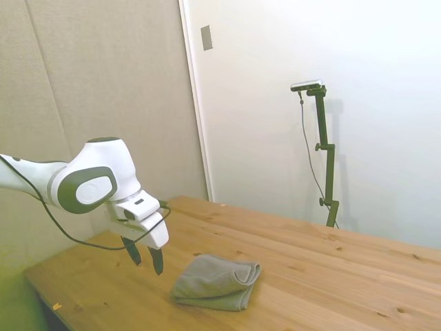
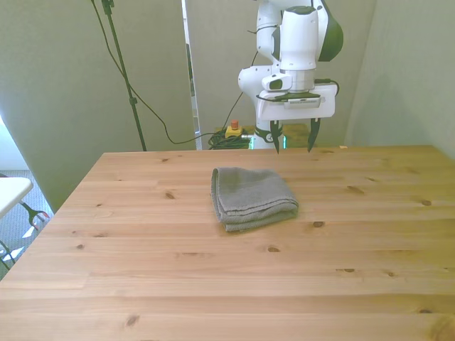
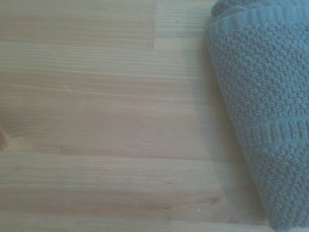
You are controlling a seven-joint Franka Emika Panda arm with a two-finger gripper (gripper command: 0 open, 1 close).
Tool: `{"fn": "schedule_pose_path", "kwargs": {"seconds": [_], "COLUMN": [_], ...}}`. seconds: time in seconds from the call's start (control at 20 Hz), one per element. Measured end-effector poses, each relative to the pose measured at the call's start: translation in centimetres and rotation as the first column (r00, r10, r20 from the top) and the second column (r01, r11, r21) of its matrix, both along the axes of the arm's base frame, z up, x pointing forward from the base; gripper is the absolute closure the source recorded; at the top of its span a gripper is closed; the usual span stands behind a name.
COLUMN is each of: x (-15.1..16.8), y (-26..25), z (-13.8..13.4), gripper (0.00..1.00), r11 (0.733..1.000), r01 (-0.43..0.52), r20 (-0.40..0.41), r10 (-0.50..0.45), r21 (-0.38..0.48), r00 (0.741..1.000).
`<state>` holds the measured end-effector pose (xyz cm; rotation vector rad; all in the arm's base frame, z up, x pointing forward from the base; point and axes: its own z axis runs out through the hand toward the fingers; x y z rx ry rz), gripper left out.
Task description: Unfold the towel
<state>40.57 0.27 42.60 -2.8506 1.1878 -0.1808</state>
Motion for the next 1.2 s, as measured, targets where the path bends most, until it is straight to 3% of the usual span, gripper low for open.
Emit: {"fn": "schedule_pose_path", "kwargs": {"seconds": [0.25,0.5,0.75,1.0,1.05,1.2], "x": [1.0,3.2,4.4,5.1,5.2,5.7], "y": [-1.3,-11.2,-19.4,-20.8,-20.9,-21.5], "z": [1.5,4.1,1.8,-1.3,-1.7,-2.8], "gripper": [0.00,0.00,0.00,0.00,1.00,1.00], "r11": [0.998,0.971,0.934,0.928,0.926,0.920], "r01": [0.055,0.231,0.324,0.295,0.290,0.283], "r20": [0.043,0.093,0.078,0.056,0.052,0.047], "r10": [-0.056,-0.236,-0.339,-0.315,-0.311,-0.306], "r21": [0.018,0.066,0.152,0.229,0.241,0.271], "r00": [0.998,0.967,0.938,0.947,0.949,0.951]}}
